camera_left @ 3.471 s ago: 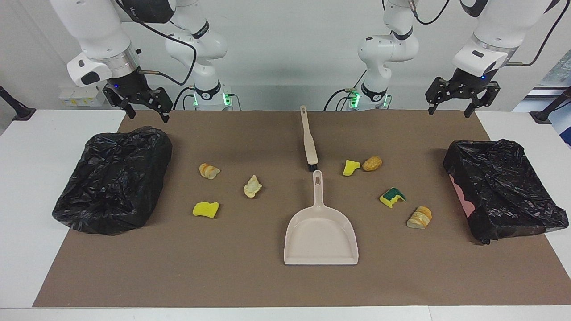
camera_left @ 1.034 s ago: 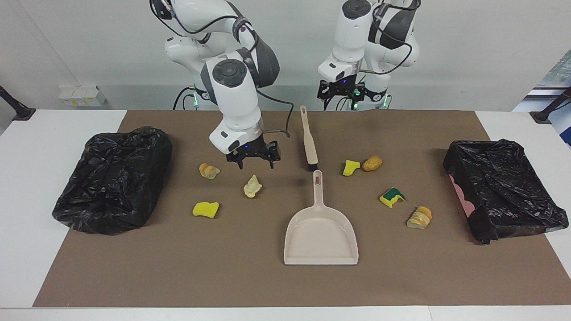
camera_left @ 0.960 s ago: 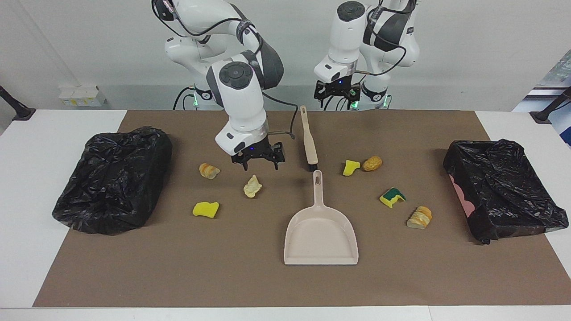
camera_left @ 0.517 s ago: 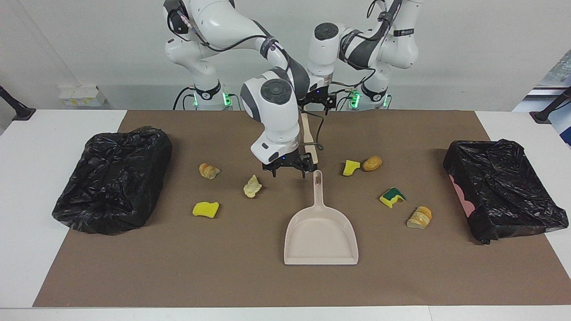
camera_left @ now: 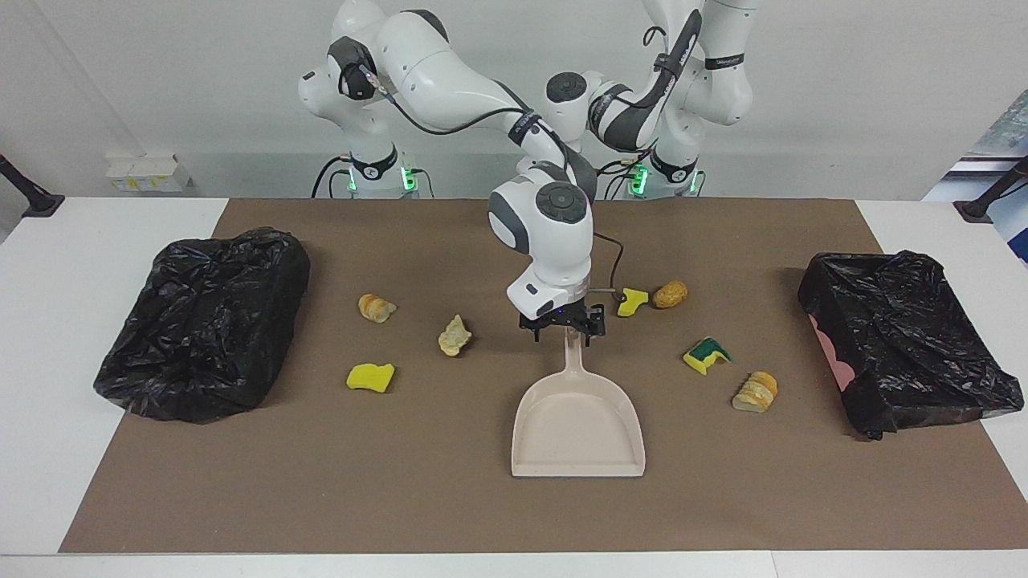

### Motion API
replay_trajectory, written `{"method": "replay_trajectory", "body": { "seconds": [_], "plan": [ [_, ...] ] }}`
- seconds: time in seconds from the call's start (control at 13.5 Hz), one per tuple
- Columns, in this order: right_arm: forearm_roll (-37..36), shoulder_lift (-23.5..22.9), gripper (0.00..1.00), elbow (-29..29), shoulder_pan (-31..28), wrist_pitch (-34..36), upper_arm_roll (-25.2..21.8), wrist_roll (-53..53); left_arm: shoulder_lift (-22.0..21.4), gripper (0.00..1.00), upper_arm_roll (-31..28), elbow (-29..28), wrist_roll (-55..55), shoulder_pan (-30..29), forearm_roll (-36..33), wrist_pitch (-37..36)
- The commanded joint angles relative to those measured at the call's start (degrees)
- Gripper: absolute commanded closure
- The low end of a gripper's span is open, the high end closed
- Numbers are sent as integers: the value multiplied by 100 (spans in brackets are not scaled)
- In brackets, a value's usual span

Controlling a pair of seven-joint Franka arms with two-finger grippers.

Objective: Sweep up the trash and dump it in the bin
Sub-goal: 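Grasp the dustpan with the right gripper while the left gripper grasps the brush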

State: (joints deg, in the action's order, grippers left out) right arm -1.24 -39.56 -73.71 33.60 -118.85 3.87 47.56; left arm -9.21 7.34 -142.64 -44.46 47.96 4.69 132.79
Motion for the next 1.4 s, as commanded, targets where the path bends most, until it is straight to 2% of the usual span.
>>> {"method": "replay_trajectory", "body": {
  "seconds": [0.0,0.07,0.15,0.22,0.3,0.59,0.66,0.81,1.03,1.18,1.33],
  "plan": [
    [-105,-140,27,181,103,-16,-9,218,-81,72,-110,-53,-45,170,84,-8],
    [-105,-140,37,181,103,10,-17,218,-63,92,-110,-18,-45,170,84,-17],
    [-105,-140,47,181,103,2,-18,218,-54,98,-119,-9,-36,161,93,-8],
    [-105,-149,55,190,103,-24,-26,227,-19,100,-119,8,-36,152,93,-34],
    [-105,-158,58,199,103,-42,-35,227,-10,100,-127,52,7,152,93,-121],
    [-113,-140,52,190,94,-51,-44,227,-97,100,-180,482,96,38,67,-1095],
    [-122,-131,61,190,94,-51,-44,227,-176,100,-189,579,122,-110,41,-1350],
    [-183,-123,100,190,68,-77,-53,210,-457,100,-189,633,253,-409,23,-1703],
    [-254,105,100,190,-151,10,-35,17,-897,100,-189,615,929,-1067,23,-2588],
    [-236,281,100,146,-257,28,-26,-133,-1091,100,-189,563,1306,-1551,-56,-2811],
    [-123,579,100,-11,-328,46,-18,-387,-1074,100,-180,554,1379,-1990,-432,-2865]
  ]
}}
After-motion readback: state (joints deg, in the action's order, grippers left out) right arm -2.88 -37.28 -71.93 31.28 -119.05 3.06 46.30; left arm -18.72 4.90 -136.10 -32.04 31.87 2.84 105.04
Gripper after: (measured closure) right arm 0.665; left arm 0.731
